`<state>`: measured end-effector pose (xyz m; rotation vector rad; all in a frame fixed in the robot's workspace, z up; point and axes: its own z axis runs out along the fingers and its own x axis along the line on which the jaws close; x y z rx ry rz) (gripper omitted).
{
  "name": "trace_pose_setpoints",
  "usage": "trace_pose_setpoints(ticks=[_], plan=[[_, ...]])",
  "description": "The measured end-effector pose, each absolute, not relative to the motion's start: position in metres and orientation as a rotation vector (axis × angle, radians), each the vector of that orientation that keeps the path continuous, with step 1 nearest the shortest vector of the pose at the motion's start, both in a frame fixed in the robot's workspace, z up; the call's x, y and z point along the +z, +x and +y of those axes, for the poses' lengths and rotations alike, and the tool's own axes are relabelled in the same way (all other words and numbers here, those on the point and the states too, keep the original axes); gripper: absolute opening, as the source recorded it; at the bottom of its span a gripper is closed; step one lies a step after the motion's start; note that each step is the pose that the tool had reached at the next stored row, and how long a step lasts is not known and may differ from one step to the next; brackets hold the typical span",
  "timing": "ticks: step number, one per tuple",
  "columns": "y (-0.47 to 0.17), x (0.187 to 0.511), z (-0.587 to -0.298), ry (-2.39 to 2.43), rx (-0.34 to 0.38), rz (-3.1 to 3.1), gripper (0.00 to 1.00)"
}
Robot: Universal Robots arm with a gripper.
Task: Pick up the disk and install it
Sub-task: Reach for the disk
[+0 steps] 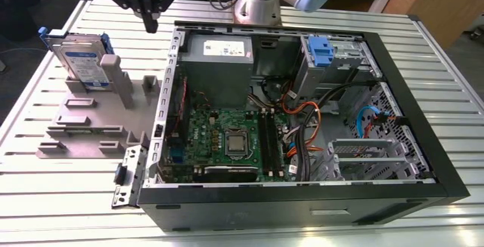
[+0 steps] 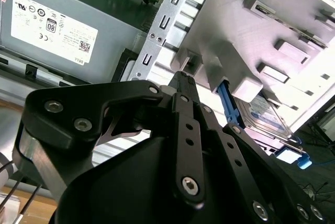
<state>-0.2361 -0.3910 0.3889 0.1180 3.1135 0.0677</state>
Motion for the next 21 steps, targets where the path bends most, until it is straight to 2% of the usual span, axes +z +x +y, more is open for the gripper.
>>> trace_pose_setpoints(ticks=[21], plan=[[-0.2421,0.3883,-0.3910,0.118,0.068,3.114,0.11]])
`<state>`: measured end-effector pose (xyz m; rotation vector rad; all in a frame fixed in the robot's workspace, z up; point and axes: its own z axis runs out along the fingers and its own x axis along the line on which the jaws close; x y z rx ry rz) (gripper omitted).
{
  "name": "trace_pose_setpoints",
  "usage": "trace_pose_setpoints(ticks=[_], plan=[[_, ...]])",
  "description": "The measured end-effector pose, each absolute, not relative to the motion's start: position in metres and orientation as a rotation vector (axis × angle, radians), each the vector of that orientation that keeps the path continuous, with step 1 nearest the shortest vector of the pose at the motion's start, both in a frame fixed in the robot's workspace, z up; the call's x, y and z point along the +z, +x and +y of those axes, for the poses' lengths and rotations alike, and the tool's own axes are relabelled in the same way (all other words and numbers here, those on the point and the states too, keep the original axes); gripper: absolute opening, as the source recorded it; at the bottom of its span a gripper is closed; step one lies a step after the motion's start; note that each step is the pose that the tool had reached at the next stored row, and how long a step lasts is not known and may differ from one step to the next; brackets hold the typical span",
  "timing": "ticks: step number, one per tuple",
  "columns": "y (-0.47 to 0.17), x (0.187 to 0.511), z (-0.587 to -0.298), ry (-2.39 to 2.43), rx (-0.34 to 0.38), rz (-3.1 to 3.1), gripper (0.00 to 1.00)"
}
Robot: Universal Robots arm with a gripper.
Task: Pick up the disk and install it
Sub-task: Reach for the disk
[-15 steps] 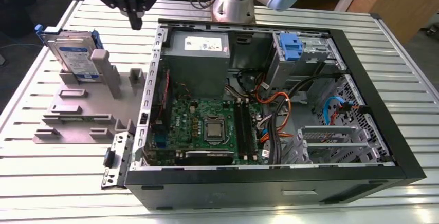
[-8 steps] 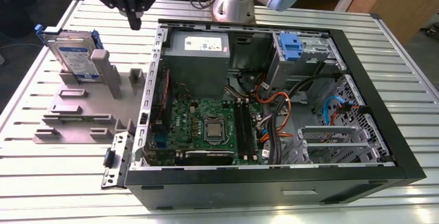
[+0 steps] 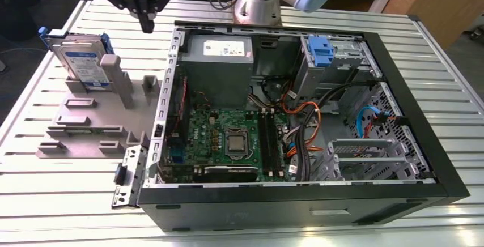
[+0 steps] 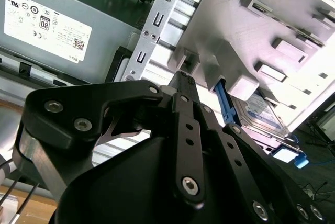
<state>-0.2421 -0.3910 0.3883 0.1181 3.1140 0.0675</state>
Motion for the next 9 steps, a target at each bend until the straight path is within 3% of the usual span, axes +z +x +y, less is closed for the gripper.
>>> trace_pose_setpoints(ticks=[9], plan=[[-0.2438,0.3882,-0.3909,0.118,0.068,3.114,0.11]])
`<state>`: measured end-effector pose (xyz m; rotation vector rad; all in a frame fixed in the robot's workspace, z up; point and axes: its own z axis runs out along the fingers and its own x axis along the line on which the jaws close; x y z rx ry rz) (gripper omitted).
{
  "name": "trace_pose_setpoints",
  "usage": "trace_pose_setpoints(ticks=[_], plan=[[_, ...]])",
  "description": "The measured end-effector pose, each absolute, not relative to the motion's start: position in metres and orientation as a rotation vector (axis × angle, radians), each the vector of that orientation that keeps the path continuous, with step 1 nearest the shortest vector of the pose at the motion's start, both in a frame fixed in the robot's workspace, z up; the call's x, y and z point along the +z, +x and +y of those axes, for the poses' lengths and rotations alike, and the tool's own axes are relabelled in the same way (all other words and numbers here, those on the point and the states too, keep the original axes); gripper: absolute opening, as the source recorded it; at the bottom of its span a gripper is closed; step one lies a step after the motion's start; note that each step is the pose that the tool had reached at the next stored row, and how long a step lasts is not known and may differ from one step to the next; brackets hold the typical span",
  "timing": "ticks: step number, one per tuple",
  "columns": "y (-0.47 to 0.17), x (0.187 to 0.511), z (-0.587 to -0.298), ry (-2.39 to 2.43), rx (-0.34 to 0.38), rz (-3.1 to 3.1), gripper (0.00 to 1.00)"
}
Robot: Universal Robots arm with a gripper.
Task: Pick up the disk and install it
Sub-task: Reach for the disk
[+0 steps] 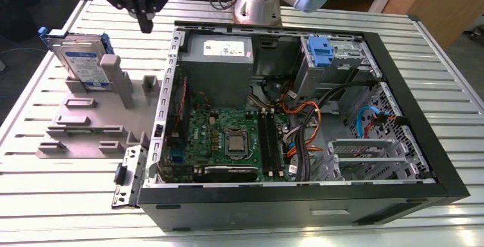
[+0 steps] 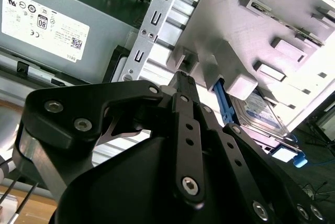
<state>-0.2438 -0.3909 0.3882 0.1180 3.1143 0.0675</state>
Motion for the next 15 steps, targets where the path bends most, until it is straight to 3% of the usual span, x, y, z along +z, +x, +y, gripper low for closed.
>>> trace_pose_setpoints(ticks=[15], plan=[[-0.2482,0.3880,-0.3906,0.118,0.068,3.115,0.11]])
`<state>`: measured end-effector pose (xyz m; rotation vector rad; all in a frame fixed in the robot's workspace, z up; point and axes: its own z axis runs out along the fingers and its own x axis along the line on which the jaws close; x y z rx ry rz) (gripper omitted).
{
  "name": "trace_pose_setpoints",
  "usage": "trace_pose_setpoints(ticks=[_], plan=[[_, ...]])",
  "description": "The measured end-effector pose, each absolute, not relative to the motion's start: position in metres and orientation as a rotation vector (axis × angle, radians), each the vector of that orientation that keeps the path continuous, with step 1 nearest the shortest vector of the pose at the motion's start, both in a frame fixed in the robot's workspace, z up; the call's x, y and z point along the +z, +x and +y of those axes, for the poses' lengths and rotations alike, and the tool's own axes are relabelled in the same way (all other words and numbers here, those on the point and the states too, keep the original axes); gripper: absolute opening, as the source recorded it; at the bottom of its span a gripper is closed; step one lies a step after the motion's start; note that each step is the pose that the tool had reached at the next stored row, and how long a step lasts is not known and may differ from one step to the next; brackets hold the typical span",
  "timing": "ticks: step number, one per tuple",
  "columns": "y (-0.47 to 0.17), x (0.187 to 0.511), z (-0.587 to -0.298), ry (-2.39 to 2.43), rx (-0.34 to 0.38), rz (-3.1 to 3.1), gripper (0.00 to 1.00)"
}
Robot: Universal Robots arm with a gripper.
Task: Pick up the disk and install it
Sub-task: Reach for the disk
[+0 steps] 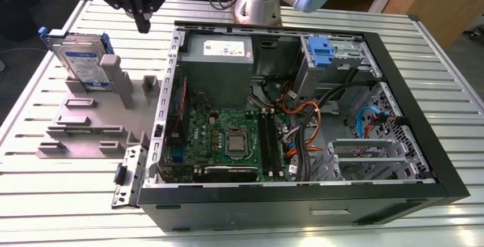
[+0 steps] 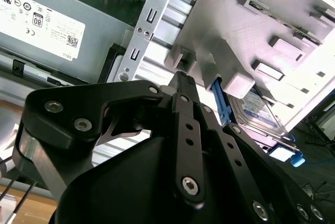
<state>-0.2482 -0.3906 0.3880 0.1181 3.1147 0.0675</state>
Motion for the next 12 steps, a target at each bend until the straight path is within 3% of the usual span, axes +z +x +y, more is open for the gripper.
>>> trace_pose_setpoints(ticks=[12], plan=[[-0.2540,0.3874,-0.3901,0.118,0.067,3.117,0.11]])
